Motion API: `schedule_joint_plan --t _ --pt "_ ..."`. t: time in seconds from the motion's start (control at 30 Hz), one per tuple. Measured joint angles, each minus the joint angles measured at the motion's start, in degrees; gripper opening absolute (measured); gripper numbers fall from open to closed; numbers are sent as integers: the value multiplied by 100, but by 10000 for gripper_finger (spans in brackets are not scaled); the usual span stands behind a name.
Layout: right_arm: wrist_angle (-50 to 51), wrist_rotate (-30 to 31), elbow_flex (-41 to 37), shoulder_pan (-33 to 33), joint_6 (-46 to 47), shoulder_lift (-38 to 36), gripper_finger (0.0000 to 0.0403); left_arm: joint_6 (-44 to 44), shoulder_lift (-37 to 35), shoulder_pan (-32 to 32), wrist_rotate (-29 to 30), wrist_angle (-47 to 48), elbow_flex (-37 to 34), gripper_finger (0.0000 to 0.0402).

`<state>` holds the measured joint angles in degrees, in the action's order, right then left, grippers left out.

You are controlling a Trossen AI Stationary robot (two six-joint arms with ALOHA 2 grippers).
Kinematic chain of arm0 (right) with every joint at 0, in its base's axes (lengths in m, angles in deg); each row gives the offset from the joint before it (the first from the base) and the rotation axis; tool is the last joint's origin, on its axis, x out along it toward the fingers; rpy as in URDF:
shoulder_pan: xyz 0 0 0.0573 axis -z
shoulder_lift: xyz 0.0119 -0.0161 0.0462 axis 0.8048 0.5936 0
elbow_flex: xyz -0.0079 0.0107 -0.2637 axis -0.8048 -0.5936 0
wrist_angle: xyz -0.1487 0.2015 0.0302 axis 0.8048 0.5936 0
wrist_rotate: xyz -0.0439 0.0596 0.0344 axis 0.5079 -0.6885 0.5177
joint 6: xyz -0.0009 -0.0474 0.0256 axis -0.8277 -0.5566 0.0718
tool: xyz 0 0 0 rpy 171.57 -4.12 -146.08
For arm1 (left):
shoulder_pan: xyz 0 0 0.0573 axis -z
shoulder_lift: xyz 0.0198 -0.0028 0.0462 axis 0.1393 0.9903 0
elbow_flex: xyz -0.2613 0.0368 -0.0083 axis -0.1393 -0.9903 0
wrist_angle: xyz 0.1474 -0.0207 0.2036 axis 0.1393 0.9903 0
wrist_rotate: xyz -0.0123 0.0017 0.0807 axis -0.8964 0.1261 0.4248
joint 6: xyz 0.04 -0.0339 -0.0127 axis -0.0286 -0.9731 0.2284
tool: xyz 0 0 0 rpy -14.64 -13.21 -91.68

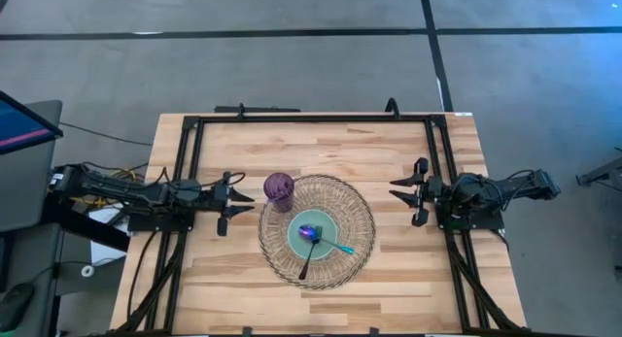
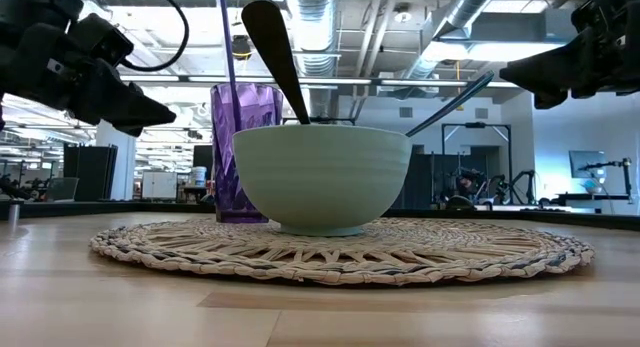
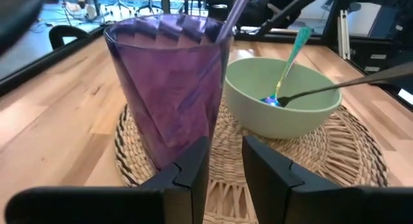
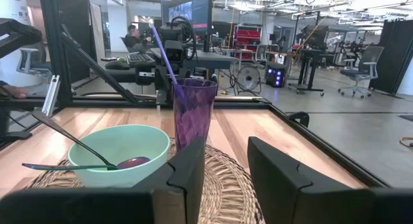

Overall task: Pick & Place Utensil
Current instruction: Return to Home Position

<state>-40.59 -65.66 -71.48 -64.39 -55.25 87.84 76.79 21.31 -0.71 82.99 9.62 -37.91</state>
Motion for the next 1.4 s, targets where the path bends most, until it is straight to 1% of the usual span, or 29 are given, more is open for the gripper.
schedule_joint_plan --t 0.23,0.4,0.47,0.8,1.07,1.4 --pt "-1 0 0 0 -1 0 111 -16 0 2 107 -61 0 95" --pt "-1 0 0 0 1 0 111 130 -5 3 724 -126 0 95" --pt "-1 0 0 0 0 0 111 155 -7 -1 827 -127 0 95" --pt "-1 0 0 0 -1 0 111 210 -50 -1 869 -153 0 95" --pt "-1 0 -2 0 1 0 111 214 -610 -1 869 -31 0 95" --pt "-1 0 -2 0 1 0 111 216 -1533 -88 869 673 0 95"
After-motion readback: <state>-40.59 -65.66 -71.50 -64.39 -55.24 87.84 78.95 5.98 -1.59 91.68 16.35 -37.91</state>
